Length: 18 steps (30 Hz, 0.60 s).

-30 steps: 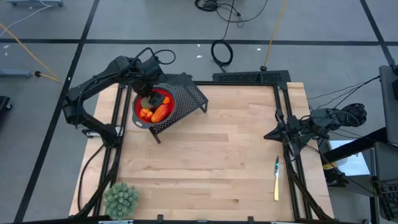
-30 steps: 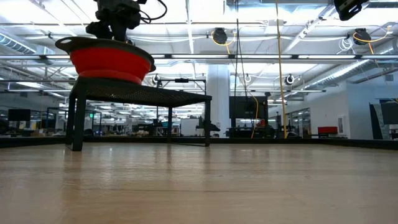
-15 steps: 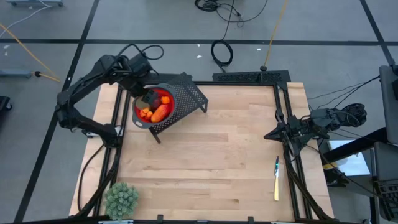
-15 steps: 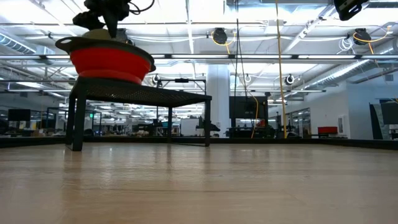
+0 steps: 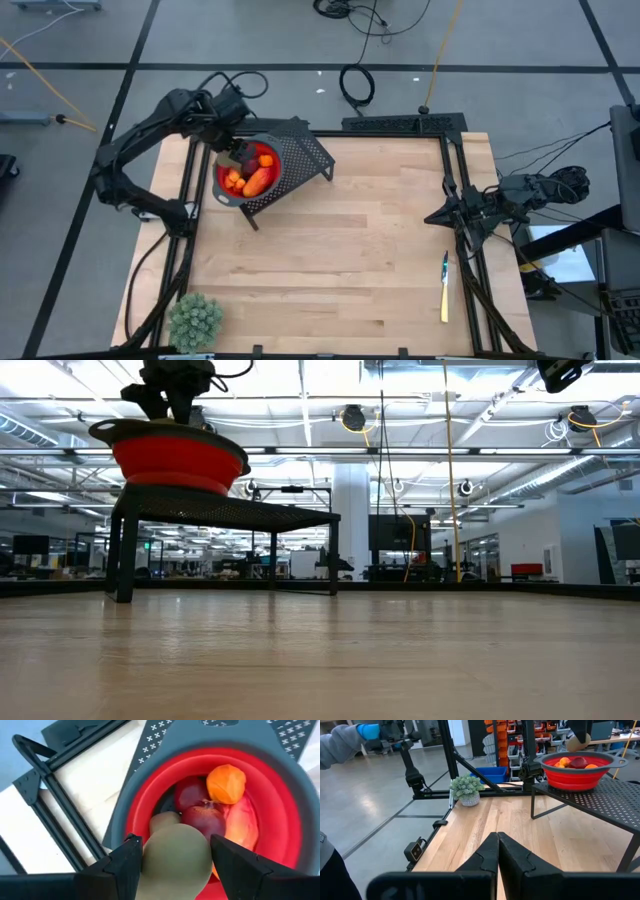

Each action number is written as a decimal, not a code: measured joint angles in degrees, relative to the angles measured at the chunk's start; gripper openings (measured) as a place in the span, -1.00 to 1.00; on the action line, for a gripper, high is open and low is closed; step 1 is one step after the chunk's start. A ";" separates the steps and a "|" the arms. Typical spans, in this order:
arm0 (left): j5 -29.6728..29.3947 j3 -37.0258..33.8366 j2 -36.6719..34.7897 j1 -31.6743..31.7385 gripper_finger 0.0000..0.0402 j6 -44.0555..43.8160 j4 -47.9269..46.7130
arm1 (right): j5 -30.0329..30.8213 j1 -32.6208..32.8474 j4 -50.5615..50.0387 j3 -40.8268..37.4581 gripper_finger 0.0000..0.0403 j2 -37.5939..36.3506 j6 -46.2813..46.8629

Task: Pick & Place Fruit
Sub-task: Put the kiwi into the red strainer bowl on the shelf

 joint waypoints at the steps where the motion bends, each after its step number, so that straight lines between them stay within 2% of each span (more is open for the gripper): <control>1: -0.38 0.00 0.33 -0.19 0.12 0.17 -0.03 | -0.02 0.00 0.00 0.00 -1.00 -0.02 0.00; 18: -4.33 -0.02 2.76 -0.49 0.13 0.99 0.47 | -0.02 0.00 0.00 0.00 -1.00 0.00 0.00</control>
